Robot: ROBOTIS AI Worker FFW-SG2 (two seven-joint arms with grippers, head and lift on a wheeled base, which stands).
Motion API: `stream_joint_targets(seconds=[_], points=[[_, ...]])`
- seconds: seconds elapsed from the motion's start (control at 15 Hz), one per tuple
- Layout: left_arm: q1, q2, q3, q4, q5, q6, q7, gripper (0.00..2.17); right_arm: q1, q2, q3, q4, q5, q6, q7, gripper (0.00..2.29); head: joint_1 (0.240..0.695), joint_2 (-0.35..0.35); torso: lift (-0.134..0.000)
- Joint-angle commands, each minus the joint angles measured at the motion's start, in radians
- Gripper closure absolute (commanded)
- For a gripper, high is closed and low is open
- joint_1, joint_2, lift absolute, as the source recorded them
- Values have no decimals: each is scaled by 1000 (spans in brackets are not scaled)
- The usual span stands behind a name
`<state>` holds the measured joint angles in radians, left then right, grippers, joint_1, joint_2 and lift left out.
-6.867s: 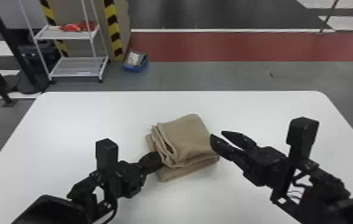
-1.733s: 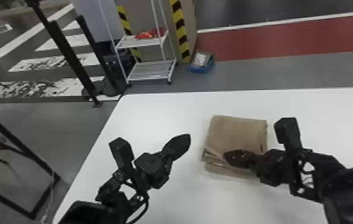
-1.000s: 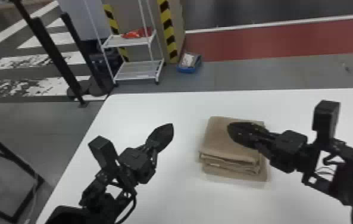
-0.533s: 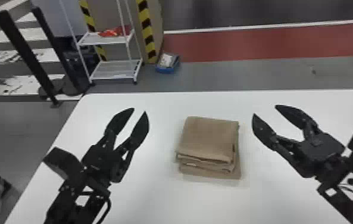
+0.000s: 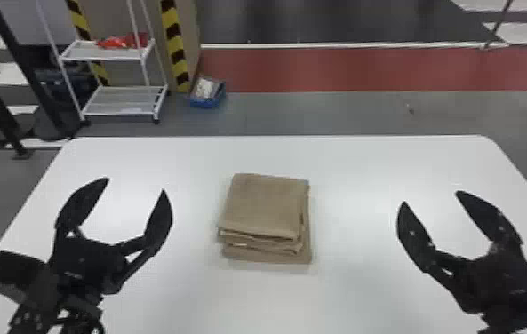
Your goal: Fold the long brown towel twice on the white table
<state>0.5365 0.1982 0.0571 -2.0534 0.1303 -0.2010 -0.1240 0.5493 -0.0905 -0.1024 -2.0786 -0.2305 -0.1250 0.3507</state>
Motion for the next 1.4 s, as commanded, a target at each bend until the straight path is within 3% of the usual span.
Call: stream_joint_targets(seconds=[0.0,0.33,0.73,1.33], points=[[20,-30,61,-47,5,160,0,66,23,-2,-23,20,-38,-4,-13,49,695,32,-123],[33,-60,86,-73,9,206,17,66,20,-14,-16,0,-26,106,-38,49,695,59,-123],[33,-60,92,-73,8,194,43,66,26,-14,36,-26,8,115,-50,53,695,97,-123],[33,-56,92,-83,9,200,41,66,24,-8,43,-23,7,109,-53,66,695,121,-123]])
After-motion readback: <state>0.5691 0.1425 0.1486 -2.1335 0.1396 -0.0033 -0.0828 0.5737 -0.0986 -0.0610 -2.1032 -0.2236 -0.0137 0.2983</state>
